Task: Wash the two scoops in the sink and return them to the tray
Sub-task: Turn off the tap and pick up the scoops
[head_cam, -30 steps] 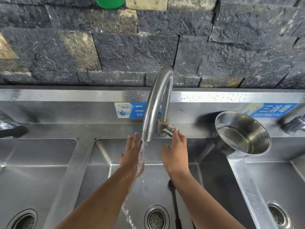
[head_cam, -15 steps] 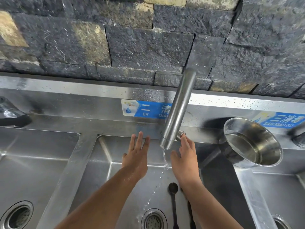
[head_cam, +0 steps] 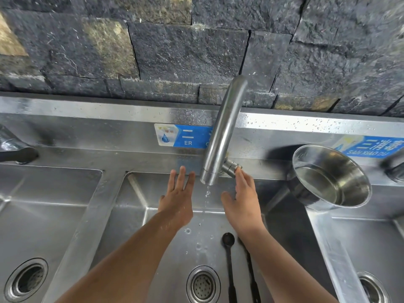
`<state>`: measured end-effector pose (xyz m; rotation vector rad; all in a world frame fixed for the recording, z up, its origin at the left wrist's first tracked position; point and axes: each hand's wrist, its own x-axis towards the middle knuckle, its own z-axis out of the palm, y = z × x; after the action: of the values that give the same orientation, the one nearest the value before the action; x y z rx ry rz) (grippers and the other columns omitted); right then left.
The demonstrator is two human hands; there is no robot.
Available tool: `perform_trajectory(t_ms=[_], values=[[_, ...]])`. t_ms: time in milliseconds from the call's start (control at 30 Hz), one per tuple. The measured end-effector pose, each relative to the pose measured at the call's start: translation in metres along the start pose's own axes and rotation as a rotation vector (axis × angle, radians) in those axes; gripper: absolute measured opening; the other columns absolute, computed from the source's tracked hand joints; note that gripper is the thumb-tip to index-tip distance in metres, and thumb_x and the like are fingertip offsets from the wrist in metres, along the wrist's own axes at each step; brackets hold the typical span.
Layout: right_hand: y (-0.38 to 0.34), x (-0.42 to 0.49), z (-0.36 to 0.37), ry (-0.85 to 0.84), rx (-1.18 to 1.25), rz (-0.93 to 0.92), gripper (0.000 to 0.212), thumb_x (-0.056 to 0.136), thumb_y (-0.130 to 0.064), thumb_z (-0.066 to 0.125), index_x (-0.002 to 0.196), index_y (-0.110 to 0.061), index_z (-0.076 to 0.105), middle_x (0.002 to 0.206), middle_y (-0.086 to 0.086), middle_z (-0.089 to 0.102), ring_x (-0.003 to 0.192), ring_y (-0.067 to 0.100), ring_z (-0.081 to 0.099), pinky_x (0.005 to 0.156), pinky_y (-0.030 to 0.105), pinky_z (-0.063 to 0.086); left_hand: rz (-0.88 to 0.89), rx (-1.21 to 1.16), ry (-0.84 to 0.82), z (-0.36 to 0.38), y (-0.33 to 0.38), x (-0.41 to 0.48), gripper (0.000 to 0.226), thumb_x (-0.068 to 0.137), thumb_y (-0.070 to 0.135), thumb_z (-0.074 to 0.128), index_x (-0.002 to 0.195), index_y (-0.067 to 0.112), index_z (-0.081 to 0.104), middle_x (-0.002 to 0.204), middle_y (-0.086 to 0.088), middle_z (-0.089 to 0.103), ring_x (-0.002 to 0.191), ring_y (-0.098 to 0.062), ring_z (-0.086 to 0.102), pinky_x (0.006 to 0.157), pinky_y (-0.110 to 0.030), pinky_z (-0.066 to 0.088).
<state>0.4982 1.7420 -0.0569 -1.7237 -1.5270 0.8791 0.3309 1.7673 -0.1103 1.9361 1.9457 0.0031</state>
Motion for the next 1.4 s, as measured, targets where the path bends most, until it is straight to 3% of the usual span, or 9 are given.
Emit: perform_trajectory(t_ms=[233, 467, 600, 767, 867, 967, 1133, 1300, 1400], values=[[0.003, 0.005, -0.015, -0.092, -0.063, -0.029, 0.070, 0.091, -0.012, 0.053, 0.154, -0.026, 0.027, 0.151, -0.012, 0.032, 0.097, -0.005, 0.038, 0.073, 0.008, 0.038, -0.020, 0.007, -0.014, -0.002, 0.005, 0.001, 0.099, 0.083, 0.000, 0.051, 0.152, 0.032, -0.014, 0.156, 0.010, -0.036, 0.148, -0.023, -0.023, 0.108, -0.057, 0.035], [0.017, 0.001, -0.028, -0.124, 0.121, 0.014, 0.064, 0.091, -0.003, 0.047, 0.151, -0.024, 0.037, 0.150, -0.009, 0.045, 0.139, 0.006, 0.041, 0.116, 0.029, 0.034, -0.013, -0.063, 0.075, -0.004, 0.011, -0.007, 0.085, 0.087, 0.010, 0.054, 0.155, 0.026, 0.005, 0.164, 0.006, -0.014, 0.151, -0.022, -0.010, 0.113, -0.054, 0.033], [0.045, -0.012, -0.027, -0.101, 0.121, 0.088, 0.053, 0.090, -0.003, 0.046, 0.139, -0.022, 0.051, 0.128, -0.009, 0.065, 0.120, 0.006, 0.059, 0.103, 0.021, 0.043, 0.011, -0.121, 0.179, 0.017, 0.019, -0.020, 0.067, 0.086, 0.011, 0.055, 0.147, 0.017, 0.029, 0.164, -0.002, 0.008, 0.148, -0.025, 0.017, 0.107, -0.050, 0.041], [0.096, -0.032, -0.016, -0.147, 0.079, 0.230, 0.031, 0.086, -0.005, 0.051, 0.108, -0.018, 0.068, 0.088, -0.005, 0.076, 0.082, 0.011, 0.071, 0.076, 0.026, 0.052, -0.039, -0.482, 0.167, 0.068, 0.048, -0.039, 0.047, 0.084, 0.003, 0.055, 0.131, 0.007, 0.053, 0.135, -0.013, 0.056, 0.121, -0.031, 0.055, 0.101, -0.041, 0.045], [0.139, -0.041, -0.001, -0.206, 0.064, 0.381, 0.026, 0.086, -0.004, 0.054, 0.102, -0.015, 0.071, 0.085, 0.001, 0.077, 0.079, 0.016, 0.074, 0.078, 0.034, 0.058, -0.180, -0.624, 0.023, 0.110, 0.058, -0.051, 0.041, 0.087, 0.010, 0.054, 0.127, 0.015, 0.057, 0.125, -0.007, 0.066, 0.110, -0.022, 0.063, 0.095, -0.033, 0.049], [0.182, -0.049, 0.017, -0.255, 0.029, 0.484, 0.024, 0.088, -0.008, 0.053, 0.104, -0.017, 0.069, 0.090, 0.000, 0.075, 0.078, 0.012, 0.071, 0.068, 0.022, 0.055, -0.289, -0.702, -0.051, 0.155, 0.064, -0.060, 0.034, 0.088, 0.010, 0.053, 0.120, 0.016, 0.061, 0.117, -0.004, 0.070, 0.088, -0.011, 0.066, 0.073, -0.014, 0.046], [0.231, -0.056, 0.049, -0.253, -0.018, 0.580, 0.021, 0.090, -0.006, 0.056, 0.105, -0.016, 0.066, 0.101, 0.007, 0.069, 0.092, 0.024, 0.068, 0.086, 0.041, 0.057, -0.460, -0.815, -0.146, 0.215, 0.069, -0.065, 0.027, 0.086, 0.006, 0.055, 0.111, 0.011, 0.066, 0.106, -0.006, 0.071, 0.092, -0.017, 0.062, 0.078, -0.023, 0.041], [0.255, -0.051, 0.069, -0.270, -0.169, 0.555, 0.025, 0.087, -0.014, 0.056, 0.111, -0.017, 0.064, 0.110, 0.008, 0.069, 0.101, 0.026, 0.065, 0.080, 0.029, 0.050, -0.514, -0.874, -0.155, 0.252, 0.073, -0.070, 0.026, 0.084, 0.002, 0.058, 0.076, 0.027, 0.059, 0.079, 0.003, 0.067, 0.083, -0.020, 0.064, 0.066, -0.020, 0.046], [0.261, -0.048, 0.077, -0.269, -0.198, 0.543, 0.022, 0.088, -0.017, 0.058, 0.109, -0.015, 0.063, 0.107, 0.008, 0.068, 0.098, 0.027, 0.065, 0.079, 0.032, 0.053, -0.490, -0.862, -0.140, 0.262, 0.078, -0.068, 0.016, 0.085, 0.008, 0.060, 0.077, 0.022, 0.064, 0.079, -0.003, 0.071, 0.074, -0.016, 0.063, 0.062, -0.024, 0.046]])
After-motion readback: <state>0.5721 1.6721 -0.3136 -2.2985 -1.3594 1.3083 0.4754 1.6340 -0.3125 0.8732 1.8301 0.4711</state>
